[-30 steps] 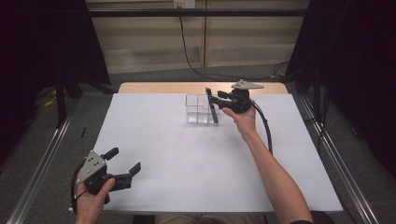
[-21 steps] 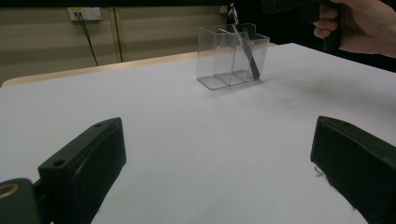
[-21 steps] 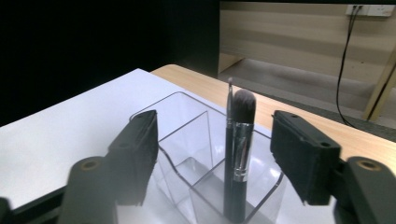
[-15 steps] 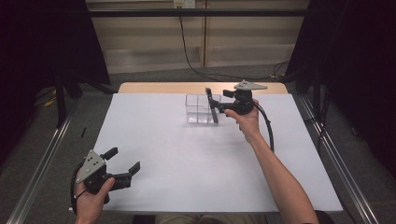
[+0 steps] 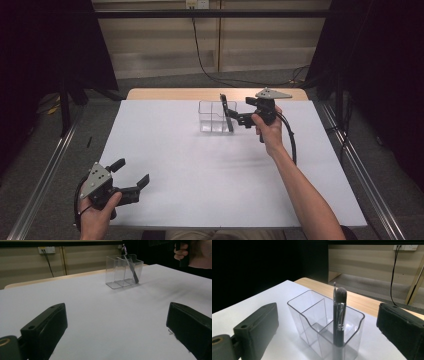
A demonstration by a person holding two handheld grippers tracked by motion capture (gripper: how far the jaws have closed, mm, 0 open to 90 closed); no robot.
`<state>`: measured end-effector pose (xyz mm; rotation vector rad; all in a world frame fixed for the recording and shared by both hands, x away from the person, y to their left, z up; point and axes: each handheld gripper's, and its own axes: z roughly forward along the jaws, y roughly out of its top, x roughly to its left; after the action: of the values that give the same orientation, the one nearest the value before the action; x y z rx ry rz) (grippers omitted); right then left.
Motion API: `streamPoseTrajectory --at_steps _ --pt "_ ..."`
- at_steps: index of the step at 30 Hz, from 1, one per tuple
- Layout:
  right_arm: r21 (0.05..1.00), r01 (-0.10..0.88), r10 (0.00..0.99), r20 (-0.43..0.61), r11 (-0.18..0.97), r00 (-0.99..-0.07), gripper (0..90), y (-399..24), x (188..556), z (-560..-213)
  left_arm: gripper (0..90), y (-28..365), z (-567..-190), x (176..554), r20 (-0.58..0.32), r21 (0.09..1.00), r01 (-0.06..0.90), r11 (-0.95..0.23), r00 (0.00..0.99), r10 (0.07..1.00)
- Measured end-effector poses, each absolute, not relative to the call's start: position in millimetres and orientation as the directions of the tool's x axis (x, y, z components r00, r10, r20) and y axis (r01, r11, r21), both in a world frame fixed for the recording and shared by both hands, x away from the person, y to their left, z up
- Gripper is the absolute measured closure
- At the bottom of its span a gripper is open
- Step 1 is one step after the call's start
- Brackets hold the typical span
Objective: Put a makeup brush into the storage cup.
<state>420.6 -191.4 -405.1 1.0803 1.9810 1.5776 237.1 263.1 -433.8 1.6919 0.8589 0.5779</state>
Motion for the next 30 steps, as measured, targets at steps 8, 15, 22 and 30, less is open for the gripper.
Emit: streamPoseTrajectory --at_steps 8,15,22,30 --pt "0.939 0.328 0.757 0.142 0.1 -0.637 3.2 -194 411 -404 3.4 264 -434 237 -0.047 0.959 0.247 -0.138 0.621 0.782" --pt "0.943 0.313 0.778 0.111 0.114 -0.618 3.6 -198 395 -402 3.4 264 -434 236 -0.047 0.96 0.245 -0.136 0.62 0.783" --pt "0.944 0.306 0.781 0.097 0.125 -0.618 3.6 -204 381 -401 3.4 265 -434 236 -0.05 0.961 0.244 -0.128 0.612 0.789" --pt "0.944 0.289 0.78 0.059 0.16 -0.624 3.7 -211 360 -399 3.4 265 -434 237 -0.045 0.96 0.244 -0.135 0.613 0.789"
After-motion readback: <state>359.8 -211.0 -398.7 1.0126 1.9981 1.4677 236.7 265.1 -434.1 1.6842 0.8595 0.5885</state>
